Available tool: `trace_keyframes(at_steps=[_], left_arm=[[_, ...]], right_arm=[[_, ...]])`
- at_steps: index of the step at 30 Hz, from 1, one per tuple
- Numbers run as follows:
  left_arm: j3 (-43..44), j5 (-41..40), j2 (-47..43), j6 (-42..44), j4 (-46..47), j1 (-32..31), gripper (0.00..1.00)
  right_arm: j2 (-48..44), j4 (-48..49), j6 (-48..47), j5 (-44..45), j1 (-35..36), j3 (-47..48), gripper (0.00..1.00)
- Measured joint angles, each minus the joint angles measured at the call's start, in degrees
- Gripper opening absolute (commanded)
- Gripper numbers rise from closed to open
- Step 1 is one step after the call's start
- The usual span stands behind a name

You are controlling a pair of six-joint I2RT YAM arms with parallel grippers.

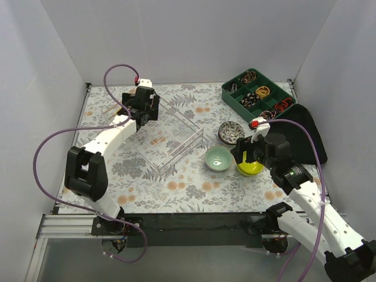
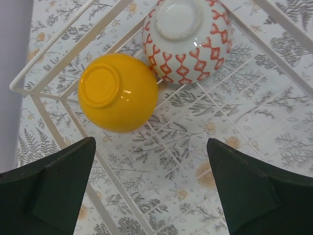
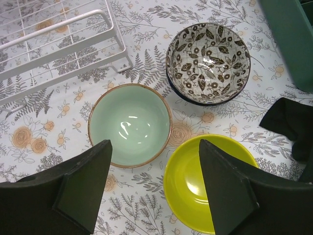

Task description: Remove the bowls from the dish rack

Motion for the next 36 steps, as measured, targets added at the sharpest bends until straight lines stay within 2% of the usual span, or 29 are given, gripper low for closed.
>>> trace_keyframes(at_steps=[13, 24, 36], left_arm=[[5.2, -11.8, 16.5, 2.8, 0.7, 2.6, 0.98], [9.0, -17.1, 22.7, 6.3, 6.3, 3.0, 0.98], [10.1, -21.8, 26.7, 12.0, 7.3, 2.9, 0.98]], right_arm=[[-1.0, 0.0, -1.9, -1.7, 0.0, 0.0, 0.82], [-0.8, 0.0, -4.0, -2.7, 0.0, 0.0, 0.82], [1.4, 0.0, -4.9, -2.6, 0.0, 0.0, 0.81]])
